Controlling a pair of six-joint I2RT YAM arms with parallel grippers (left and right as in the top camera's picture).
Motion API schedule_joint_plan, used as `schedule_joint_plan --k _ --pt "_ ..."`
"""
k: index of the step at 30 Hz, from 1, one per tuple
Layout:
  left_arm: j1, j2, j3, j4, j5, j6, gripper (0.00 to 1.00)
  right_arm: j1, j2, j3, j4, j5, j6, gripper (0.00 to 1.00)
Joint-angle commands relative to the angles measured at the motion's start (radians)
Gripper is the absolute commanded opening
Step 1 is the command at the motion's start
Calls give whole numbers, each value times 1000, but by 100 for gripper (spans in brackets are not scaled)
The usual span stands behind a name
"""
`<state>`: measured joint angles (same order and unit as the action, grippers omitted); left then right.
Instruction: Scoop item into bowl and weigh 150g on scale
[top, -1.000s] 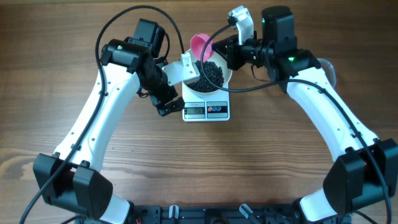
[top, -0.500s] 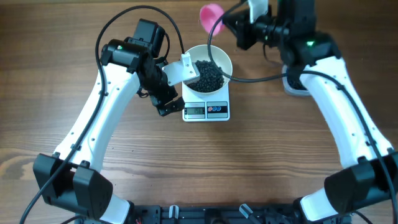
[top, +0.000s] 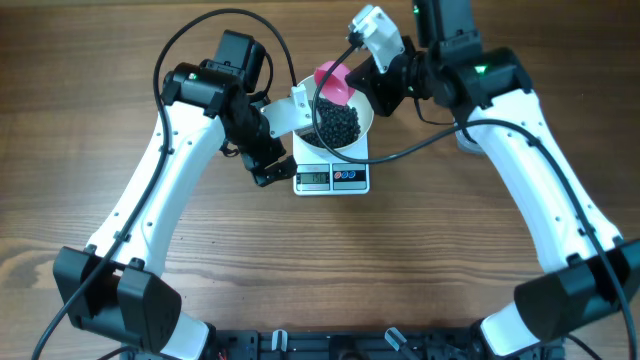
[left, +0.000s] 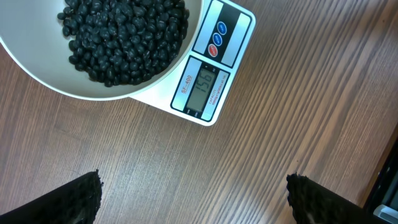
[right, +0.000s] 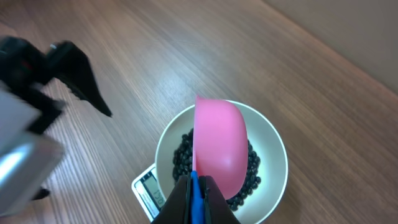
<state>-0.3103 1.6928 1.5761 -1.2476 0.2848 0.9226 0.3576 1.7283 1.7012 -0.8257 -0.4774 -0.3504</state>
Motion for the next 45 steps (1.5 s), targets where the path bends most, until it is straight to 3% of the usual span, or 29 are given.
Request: schedule_joint_plan --k 1,15,21,27,39,45 --pt "5 13 -6 3 2 13 100 6 64 5 3 10 -46 4" --pt "5 13 -6 3 2 13 100 5 194 5 60 15 -96 4" --pt "5 13 -6 3 2 13 100 4 223 5 74 145 -96 4" --pt "5 13 -6 3 2 13 100 3 254 5 74 148 -97 4" --pt "5 13 -6 3 2 13 100 6 278 5 13 108 -92 4" --pt "5 13 -6 3 2 13 100 6 278 5 1 -38 -55 4"
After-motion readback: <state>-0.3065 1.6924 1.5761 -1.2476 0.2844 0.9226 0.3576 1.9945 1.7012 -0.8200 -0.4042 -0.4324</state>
